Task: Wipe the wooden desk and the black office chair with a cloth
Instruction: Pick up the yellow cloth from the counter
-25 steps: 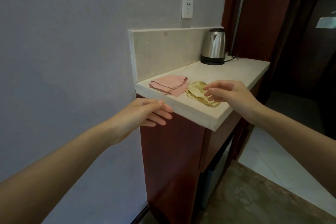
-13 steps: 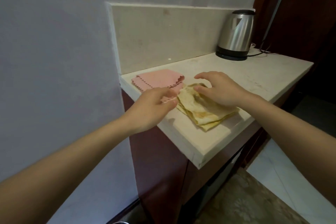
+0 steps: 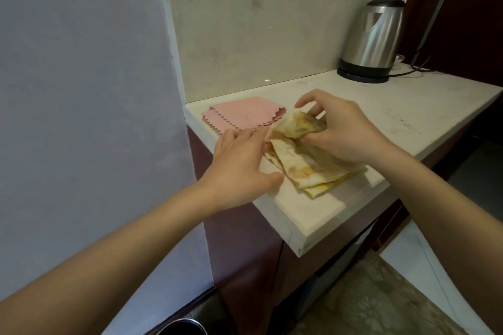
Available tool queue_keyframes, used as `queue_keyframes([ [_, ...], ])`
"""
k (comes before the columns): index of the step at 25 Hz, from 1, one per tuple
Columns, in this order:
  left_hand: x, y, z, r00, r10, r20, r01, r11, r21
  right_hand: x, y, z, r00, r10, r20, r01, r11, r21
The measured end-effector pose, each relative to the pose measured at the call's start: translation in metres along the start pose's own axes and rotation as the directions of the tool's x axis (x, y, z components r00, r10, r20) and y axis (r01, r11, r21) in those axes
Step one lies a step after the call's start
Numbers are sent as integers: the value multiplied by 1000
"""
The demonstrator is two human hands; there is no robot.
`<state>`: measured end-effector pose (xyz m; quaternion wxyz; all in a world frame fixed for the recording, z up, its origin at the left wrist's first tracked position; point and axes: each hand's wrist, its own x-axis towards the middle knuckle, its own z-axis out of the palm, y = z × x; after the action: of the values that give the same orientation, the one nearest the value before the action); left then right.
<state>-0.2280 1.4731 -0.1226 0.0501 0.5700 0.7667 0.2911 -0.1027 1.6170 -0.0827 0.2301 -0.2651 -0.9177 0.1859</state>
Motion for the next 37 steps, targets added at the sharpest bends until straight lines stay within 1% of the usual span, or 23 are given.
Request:
queue_keyframes([
  [3, -22, -11, -13, 993, -117, -19, 113, 984, -135, -3, -46, -2, 992, -109, -59, 115, 988, 101],
  [4, -29, -13, -20, 987, -154, -36, 143, 967, -209, -6, -63, -1, 986, -152, -60, 159, 978, 133],
  [5, -39, -16, -29, 984, -171, -55, 144, 934, -327, -10, -82, 2, 979, -199, -48, 205, 963, 176],
  [6, -53, -22, -41, 984, -163, -69, 112, 876, -469, -14, -104, 8, 970, -243, -24, 242, 941, 235],
  [8, -83, -35, -67, 987, -143, -74, 46, 693, -719, -23, -144, 20, 951, -309, 33, 273, 882, 384],
  [9, -104, -46, -79, 980, -183, -81, 51, 620, -783, -27, -167, 31, 937, -342, 64, 276, 842, 463],
  [10, -127, -59, -89, 966, -245, -86, 74, 577, -813, -31, -187, 44, 924, -369, 94, 266, 802, 535],
  [12, -185, -90, -106, 915, -387, -113, 126, 541, -832, -43, -233, 84, 896, -409, 174, 201, 722, 662],
  [14, -252, -118, -118, 851, -503, -153, 152, 515, -844, -61, -279, 133, 858, -440, 265, 77, 620, 781],
  [16, -334, -141, -134, 749, -629, -208, 170, 487, -857, -90, -333, 192, 804, -459, 378, -116, 503, 856],
  [18, -414, -158, -146, 628, -731, -266, 169, 462, -871, -127, -383, 244, 731, -489, 475, -295, 401, 867],
  [19, -457, -162, -152, 544, -783, -301, 165, 452, -876, -150, -411, 270, 683, -517, 516, -369, 366, 854],
  [20, -503, -164, -157, 440, -832, -339, 161, 445, -881, -178, -442, 295, 617, -552, 561, -443, 346, 827],
  [21, -545, -164, -159, 337, -865, -372, 158, 442, -883, -207, -469, 318, 547, -583, 600, -510, 337, 792],
  [22, -580, -162, -159, 253, -882, -398, 156, 443, -883, -233, -491, 336, 486, -604, 631, -564, 335, 755],
  [23, -613, -159, -158, 166, -893, -418, 150, 442, -884, -260, -511, 353, 420, -622, 661, -613, 343, 712],
  [25, -677, -151, -151, -27, -901, -433, 134, 426, -895, -317, -549, 385, 261, -650, 714, -691, 391, 608],
  [26, -702, -148, -146, -94, -903, -419, 130, 407, -904, -339, -562, 397, 190, -652, 734, -714, 421, 559],
  [27, -730, -146, -141, -166, -902, -400, 125, 383, -915, -364, -577, 411, 94, -653, 752, -728, 470, 499],
  [30, -803, -148, -134, -331, -888, -320, 70, 314, -947, -422, -616, 451, -162, -620, 768, -696, 623, 356],
  [33, -862, -167, -140, -437, -860, -265, 17, 287, -958, -459, -668, 491, -320, -570, 757, -654, 711, 258],
  [36, -914, -196, -166, -539, -810, -231, 25, 259, -966, -487, -733, 529, -401, -515, 758, -618, 763, 191],
  [37, -932, -206, -181, -568, -792, -223, 27, 252, -967, -497, -757, 542, -417, -496, 762, -607, 776, 173],
])
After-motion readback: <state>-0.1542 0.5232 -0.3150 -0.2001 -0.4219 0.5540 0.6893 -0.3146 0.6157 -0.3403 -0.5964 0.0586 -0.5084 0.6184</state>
